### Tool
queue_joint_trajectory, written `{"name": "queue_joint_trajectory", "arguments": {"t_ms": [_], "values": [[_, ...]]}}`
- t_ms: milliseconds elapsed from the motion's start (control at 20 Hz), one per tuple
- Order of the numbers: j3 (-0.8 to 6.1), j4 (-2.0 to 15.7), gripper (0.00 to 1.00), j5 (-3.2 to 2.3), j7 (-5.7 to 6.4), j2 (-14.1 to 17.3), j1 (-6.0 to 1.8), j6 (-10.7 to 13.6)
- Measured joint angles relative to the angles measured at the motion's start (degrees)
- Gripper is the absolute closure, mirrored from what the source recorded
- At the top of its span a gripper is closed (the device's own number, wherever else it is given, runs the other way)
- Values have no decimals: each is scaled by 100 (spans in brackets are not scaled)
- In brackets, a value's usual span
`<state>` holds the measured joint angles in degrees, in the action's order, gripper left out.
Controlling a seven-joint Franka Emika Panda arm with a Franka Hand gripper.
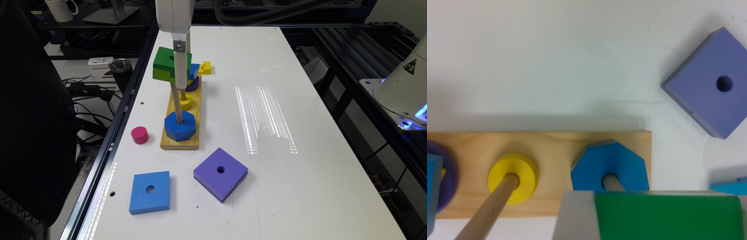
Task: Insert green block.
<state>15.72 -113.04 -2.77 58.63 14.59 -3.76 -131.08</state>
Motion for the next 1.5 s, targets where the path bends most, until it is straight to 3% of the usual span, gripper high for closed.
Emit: {"name": "queue_joint_trajectory", "arguments": {"t_ms": [1500], "values": [[-7,-14,100,-5,-5,144,-5,-160]]}}
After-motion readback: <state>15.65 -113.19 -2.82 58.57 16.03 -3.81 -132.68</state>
